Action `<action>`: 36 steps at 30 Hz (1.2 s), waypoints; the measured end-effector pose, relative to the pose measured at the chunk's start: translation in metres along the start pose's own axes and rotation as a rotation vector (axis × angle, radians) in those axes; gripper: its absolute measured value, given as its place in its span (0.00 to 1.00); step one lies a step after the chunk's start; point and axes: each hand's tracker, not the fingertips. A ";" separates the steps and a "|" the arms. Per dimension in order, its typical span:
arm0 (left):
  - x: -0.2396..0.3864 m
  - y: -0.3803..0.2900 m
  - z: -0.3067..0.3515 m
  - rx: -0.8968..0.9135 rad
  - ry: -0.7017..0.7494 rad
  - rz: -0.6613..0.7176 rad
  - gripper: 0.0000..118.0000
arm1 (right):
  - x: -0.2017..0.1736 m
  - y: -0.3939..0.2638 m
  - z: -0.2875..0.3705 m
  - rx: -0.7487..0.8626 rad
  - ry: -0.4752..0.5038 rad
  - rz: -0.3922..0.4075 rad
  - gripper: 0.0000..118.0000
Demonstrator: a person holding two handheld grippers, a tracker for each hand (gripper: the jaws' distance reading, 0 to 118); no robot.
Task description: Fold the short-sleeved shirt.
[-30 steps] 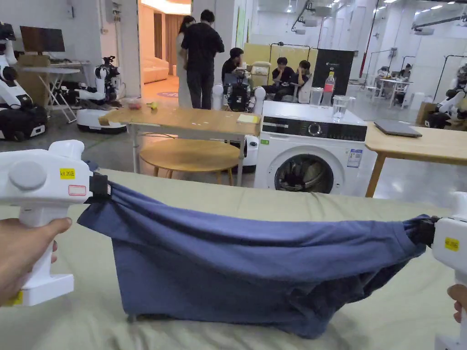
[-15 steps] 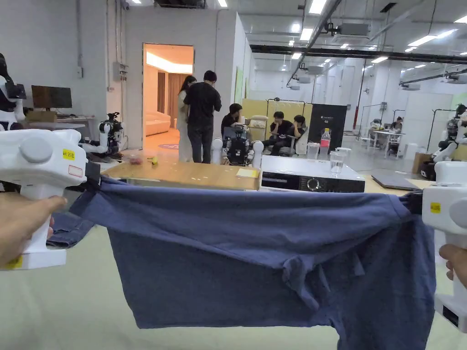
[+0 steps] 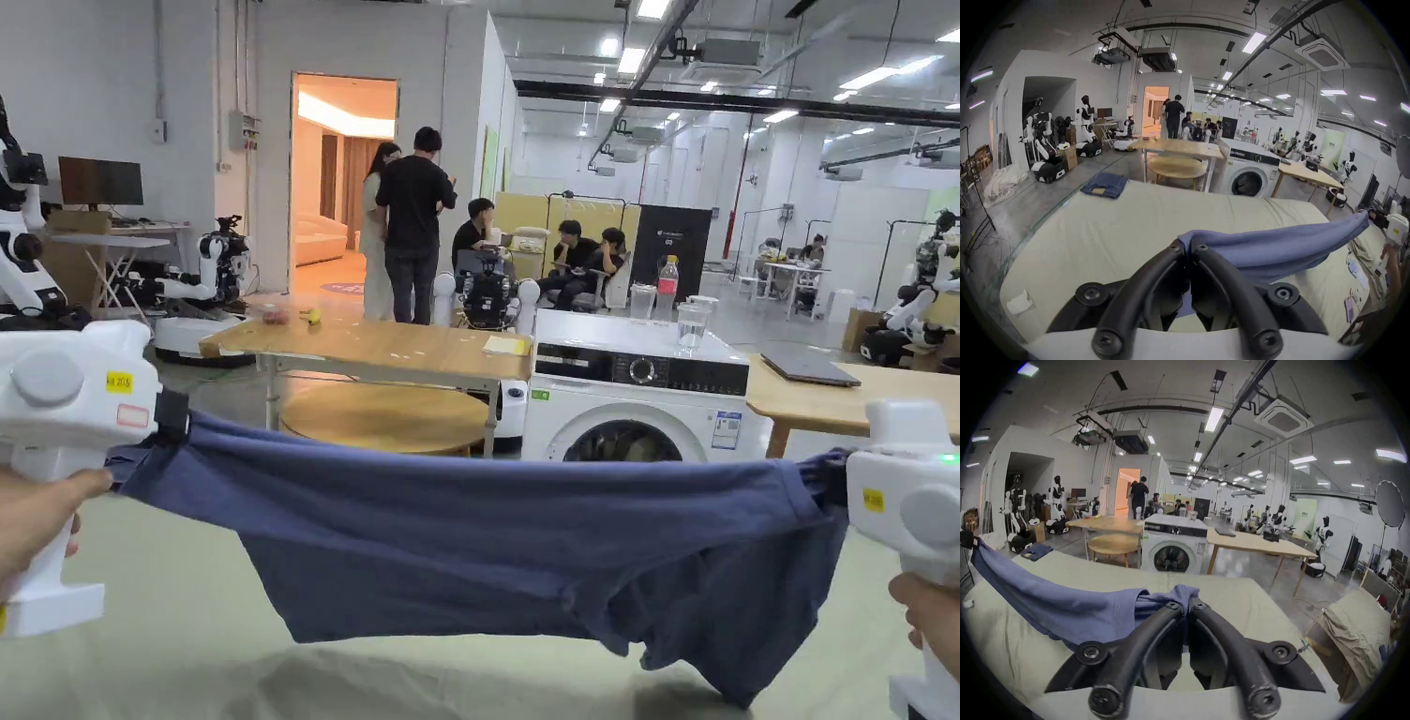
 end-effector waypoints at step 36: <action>0.037 -0.273 0.075 -0.093 -0.054 -0.004 0.32 | -0.045 -0.234 0.112 -0.148 0.042 -0.075 0.45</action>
